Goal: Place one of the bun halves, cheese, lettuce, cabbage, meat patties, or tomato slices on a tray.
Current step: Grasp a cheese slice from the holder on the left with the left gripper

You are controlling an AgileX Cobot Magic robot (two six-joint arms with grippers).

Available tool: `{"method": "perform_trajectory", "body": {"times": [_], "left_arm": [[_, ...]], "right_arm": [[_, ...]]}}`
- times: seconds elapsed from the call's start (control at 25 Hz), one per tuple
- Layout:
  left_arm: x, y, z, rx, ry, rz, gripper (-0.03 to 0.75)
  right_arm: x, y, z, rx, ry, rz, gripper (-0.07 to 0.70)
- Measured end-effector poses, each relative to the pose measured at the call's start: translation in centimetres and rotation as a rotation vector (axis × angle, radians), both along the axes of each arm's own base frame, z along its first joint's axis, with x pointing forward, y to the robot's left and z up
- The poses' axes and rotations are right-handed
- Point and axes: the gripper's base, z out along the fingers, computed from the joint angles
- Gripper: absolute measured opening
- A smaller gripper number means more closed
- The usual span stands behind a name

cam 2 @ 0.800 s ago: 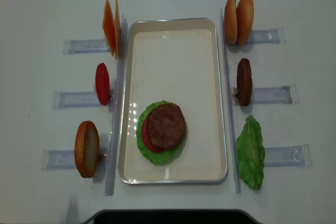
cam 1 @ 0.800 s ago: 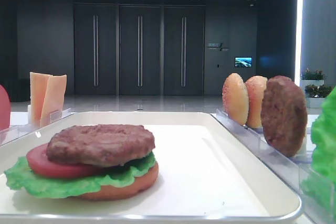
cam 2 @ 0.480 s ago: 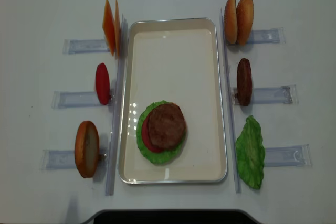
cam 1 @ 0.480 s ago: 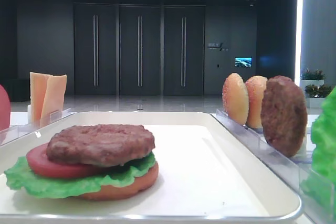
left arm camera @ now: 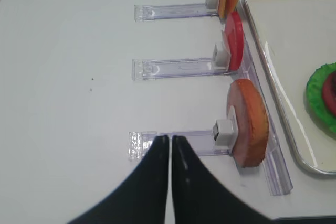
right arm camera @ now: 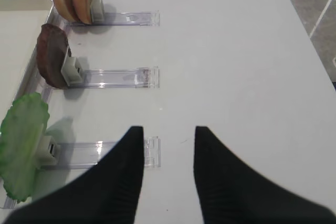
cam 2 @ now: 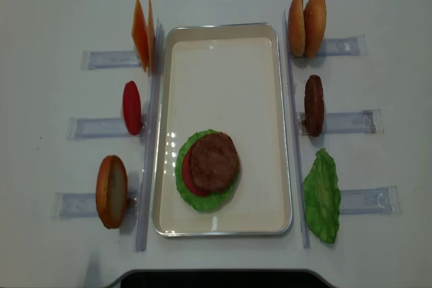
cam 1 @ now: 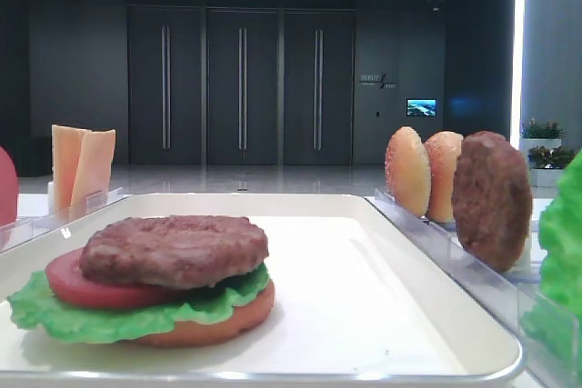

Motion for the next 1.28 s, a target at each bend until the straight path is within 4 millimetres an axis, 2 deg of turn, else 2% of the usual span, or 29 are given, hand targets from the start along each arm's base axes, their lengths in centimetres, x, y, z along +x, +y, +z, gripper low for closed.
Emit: {"method": "perform_trajectory", "body": {"times": [0.12, 0.36, 0.48, 0.76, 0.96, 1.12, 1.28], "left_arm": [[0.0, 0.0, 0.0, 0.0, 0.0, 0.0, 0.06], [0.0, 0.0, 0.0, 0.0, 0.0, 0.0, 0.287], [0.0, 0.0, 0.0, 0.0, 0.0, 0.0, 0.365], [0.0, 0.2, 0.1, 0.031, 0.0, 0.003, 0.429], [0.9, 0.2, 0.5, 0.02, 0.064, 0.013, 0.442], [2.7, 0.4, 2.6, 0.017, 0.137, 0.038, 0.445], [6.3, 0.5, 6.0, -0.006, 0.22, 0.071, 0.446]], "right_arm": [[0.0, 0.0, 0.0, 0.0, 0.0, 0.0, 0.23], [0.0, 0.0, 0.0, 0.001, 0.0, 0.0, 0.23], [0.0, 0.0, 0.0, 0.001, 0.0, 0.0, 0.23], [0.0, 0.0, 0.0, 0.001, 0.0, 0.0, 0.23], [0.0, 0.0, 0.0, 0.001, 0.0, 0.0, 0.23], [0.0, 0.0, 0.0, 0.001, 0.0, 0.0, 0.23], [0.0, 0.0, 0.0, 0.001, 0.0, 0.0, 0.23]]}}
